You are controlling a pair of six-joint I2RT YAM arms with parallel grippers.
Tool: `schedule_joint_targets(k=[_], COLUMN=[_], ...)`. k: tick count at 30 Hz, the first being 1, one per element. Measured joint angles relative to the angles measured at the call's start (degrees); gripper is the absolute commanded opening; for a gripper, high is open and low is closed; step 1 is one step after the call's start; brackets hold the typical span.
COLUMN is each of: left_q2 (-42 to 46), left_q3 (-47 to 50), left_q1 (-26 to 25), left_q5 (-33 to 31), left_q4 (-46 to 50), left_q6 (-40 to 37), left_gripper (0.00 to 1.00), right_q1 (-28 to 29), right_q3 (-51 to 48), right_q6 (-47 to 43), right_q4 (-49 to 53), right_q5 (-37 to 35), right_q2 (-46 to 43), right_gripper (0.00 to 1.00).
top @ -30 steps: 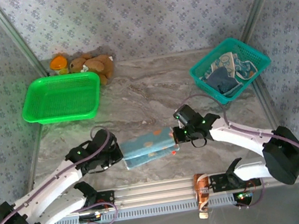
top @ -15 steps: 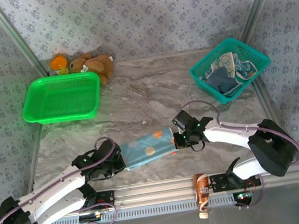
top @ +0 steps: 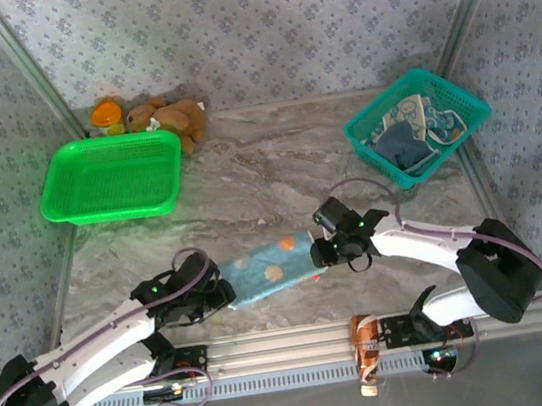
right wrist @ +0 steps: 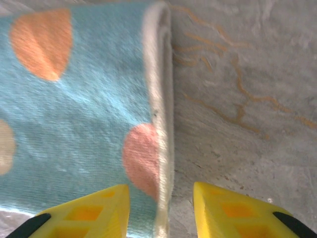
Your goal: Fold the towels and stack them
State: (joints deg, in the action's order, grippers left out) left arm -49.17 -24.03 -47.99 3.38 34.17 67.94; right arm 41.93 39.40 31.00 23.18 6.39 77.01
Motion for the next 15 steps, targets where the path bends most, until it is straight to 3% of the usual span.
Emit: schedule_joint_targets(k=[7, 15], left_q2=[-3.3, -8.4], left_q3=[-1.3, -2.5], left_q1=[1.8, 1.7], left_q5=[-1.0, -3.8], left_q4=[-4.3, -6.5], left_q6=[-0.3, 1.0], left_gripper=[0.52, 0.51], right_q1=[0.0, 0.0], right_q3=[0.9, 0.9], right_q6=[-0.7, -1.1], right_q4=[-0.2, -0.7], right_q5=[-0.5, -1.9], right_q2=[-1.1, -3.9], right_gripper=[0.44, 0.59])
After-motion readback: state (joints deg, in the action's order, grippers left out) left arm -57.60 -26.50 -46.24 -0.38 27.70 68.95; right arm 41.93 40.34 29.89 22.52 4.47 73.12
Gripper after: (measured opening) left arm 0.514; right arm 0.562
